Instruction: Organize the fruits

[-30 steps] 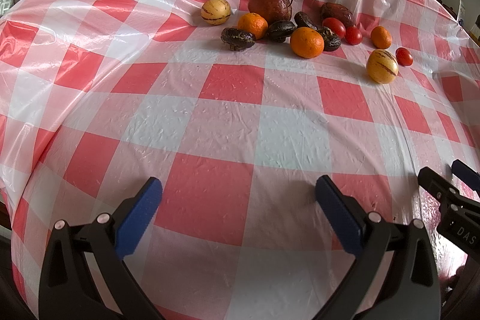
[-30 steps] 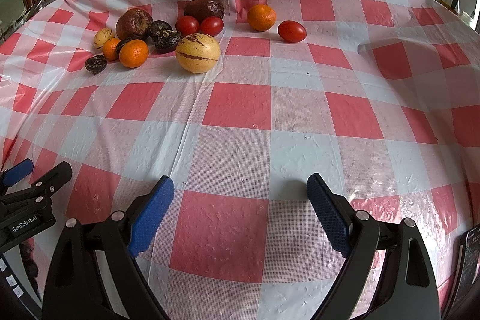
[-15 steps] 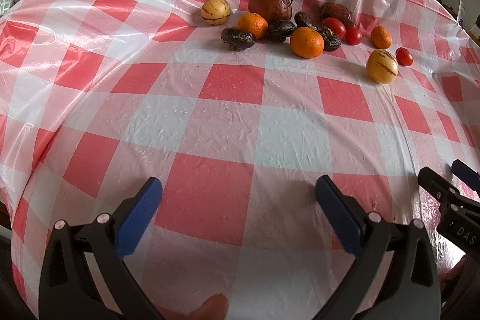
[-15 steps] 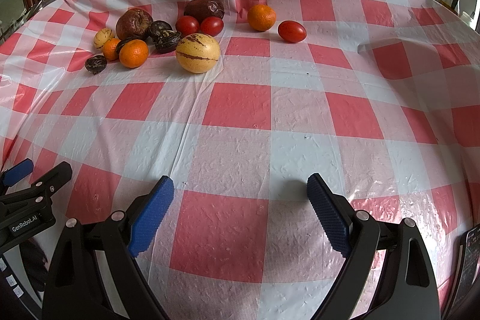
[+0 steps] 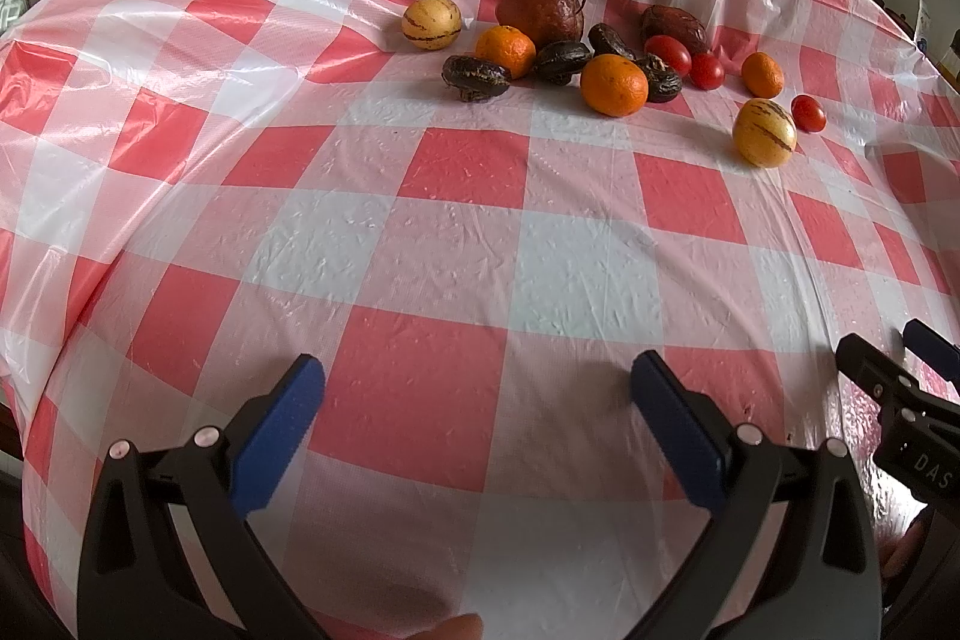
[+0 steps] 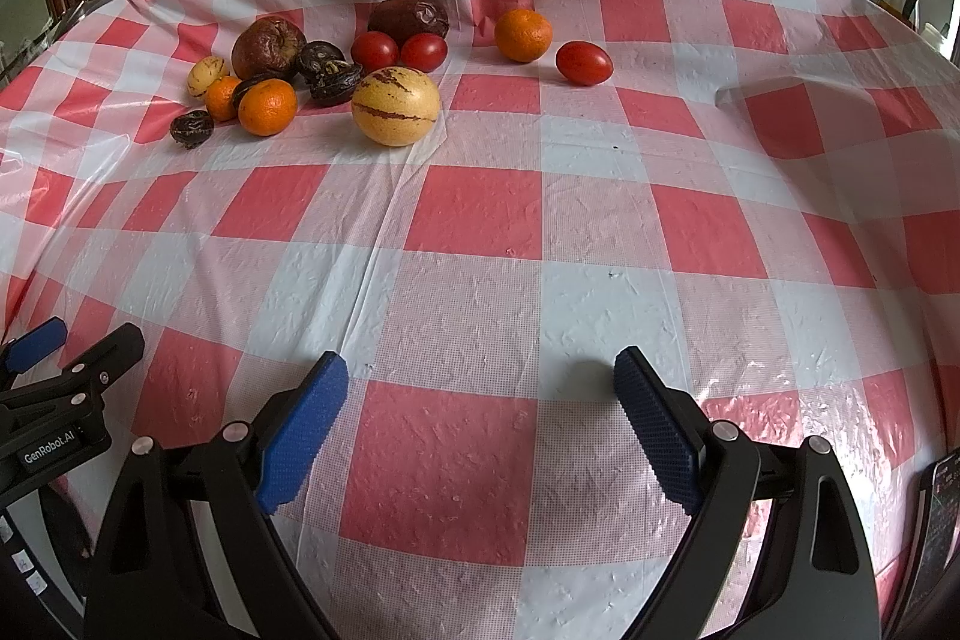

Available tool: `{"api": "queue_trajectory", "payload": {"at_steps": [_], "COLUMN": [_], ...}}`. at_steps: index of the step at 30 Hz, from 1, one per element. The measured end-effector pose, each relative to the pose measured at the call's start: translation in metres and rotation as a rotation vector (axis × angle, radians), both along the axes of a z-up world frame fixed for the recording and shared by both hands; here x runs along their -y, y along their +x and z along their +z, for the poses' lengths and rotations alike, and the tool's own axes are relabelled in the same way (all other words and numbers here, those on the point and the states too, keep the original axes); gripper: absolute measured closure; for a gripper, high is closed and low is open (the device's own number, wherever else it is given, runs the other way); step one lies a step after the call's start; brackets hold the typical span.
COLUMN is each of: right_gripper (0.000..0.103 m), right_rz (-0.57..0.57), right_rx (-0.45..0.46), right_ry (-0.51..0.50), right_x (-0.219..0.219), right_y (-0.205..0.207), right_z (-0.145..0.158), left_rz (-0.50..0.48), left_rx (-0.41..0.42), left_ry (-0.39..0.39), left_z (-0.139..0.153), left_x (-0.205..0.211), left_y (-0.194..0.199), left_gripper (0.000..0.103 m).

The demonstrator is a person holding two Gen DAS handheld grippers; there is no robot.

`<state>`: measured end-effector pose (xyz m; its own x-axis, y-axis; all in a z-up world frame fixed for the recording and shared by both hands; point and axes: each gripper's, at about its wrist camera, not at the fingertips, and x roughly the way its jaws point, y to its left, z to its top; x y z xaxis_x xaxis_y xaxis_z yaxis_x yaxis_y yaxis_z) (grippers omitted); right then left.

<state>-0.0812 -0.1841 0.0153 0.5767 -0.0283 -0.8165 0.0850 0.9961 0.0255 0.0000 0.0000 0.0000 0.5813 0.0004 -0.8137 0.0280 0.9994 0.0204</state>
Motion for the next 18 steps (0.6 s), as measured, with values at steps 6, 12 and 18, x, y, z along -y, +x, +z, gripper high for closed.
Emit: {"api": "queue_trajectory", "payload": {"at_steps": [6,12,18], "right_gripper": [0.015,0.015,0.015], "right_rz": [0.0,0.0,0.0], "right_rx": [0.0,0.0,0.0], "right_ry": [0.0,0.0,0.0], "right_x": [0.0,0.0001,0.0001], "right_y": [0.0,0.0,0.0], "right_z": [0.0001,0.0,-0.0001], "left_rz": [0.0,0.0,-0.006], "left_rx": [0.0,-0.002,-0.009], "left_ry": [0.0,0.0,-0.002], "left_z": [0.0,-0.0001,0.0013], "left_x": [0.0,0.0,-0.0001], "left_y": [0.0,0.0,0.0015], "left_gripper": [0.001,0.001,0.001]}}
